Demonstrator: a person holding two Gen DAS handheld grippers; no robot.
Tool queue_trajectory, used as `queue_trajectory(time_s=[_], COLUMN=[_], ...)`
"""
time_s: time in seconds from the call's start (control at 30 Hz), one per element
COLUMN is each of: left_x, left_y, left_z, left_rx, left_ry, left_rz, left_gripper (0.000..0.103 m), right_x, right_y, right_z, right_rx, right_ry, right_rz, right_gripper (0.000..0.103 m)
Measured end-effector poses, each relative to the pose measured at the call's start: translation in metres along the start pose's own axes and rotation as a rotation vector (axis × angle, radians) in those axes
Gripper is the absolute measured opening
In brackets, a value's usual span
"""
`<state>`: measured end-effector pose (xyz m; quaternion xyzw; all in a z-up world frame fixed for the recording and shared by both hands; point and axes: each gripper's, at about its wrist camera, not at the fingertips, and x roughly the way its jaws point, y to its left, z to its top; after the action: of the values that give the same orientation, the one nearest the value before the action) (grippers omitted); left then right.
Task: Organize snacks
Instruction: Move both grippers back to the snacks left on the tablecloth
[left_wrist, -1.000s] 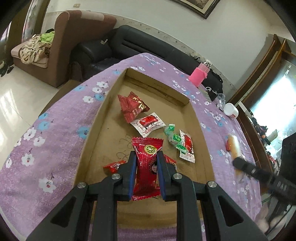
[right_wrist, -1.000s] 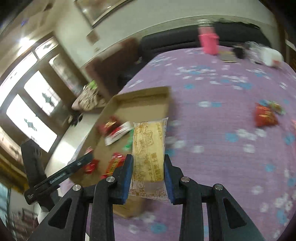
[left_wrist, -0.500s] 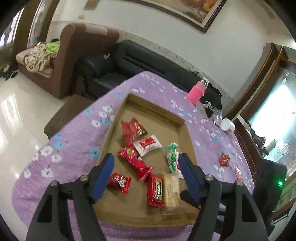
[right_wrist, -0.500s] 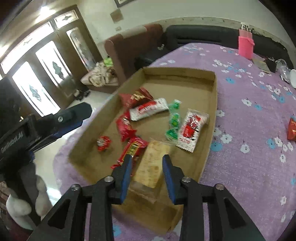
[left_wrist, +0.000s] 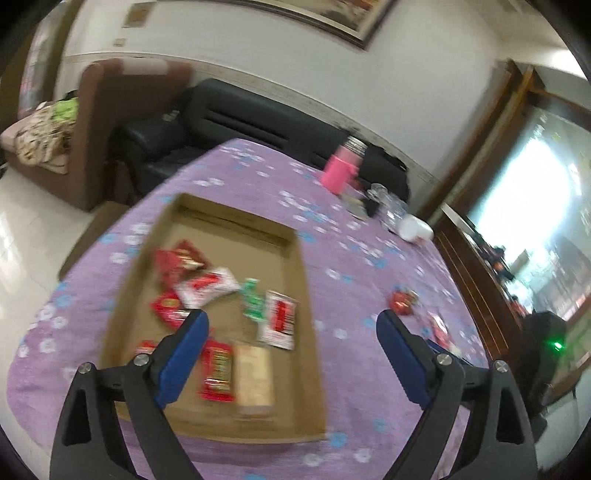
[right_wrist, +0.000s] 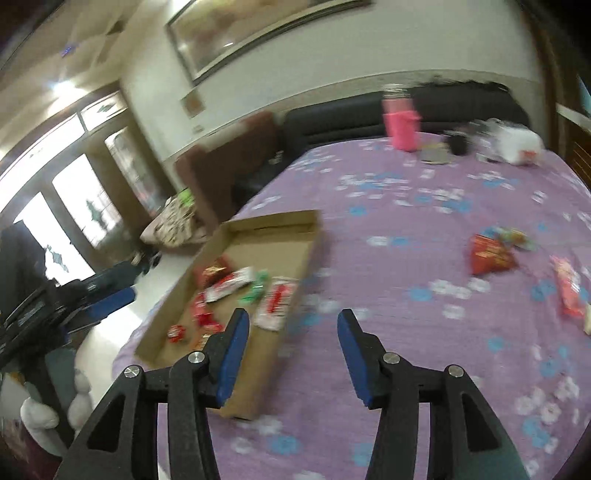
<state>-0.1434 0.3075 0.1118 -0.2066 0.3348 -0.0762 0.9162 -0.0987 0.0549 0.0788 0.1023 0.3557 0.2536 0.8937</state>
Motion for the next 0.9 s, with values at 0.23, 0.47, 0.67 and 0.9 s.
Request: queue_trajectory(time_s=[0.23, 0.47, 0.67, 0.9], left_x=[0.048, 0.080, 0.100, 0.117], left_y=[-0.065, -0.117, -0.141, -0.172], left_z=[-0.008, -0.022, -0.026, -0.023], left_rx=[0.070, 0.164, 0.186, 0.250], left_ry=[0.145, 0.218, 0.262, 0.251], left_rz=[-0.105, -0.105, -0.108, -0.107], left_gripper=[0.092, 0.092, 0.092, 0.092], right_x=[-0.039, -0.077, -0.105, -0.143], right_y=[-0.070, -0.130, -0.179, -0.275], right_z=[-0.003, -0.007, -0.011, -0.006], right_rx=[0.105, 0.184, 0.244, 0.457], right_ry=[-0.031, -0.073, -0.115, -0.200], right_rz=[-0.097, -0.165, -0.228, -0.317], right_gripper=[0.054, 0.054, 0.053, 0.053])
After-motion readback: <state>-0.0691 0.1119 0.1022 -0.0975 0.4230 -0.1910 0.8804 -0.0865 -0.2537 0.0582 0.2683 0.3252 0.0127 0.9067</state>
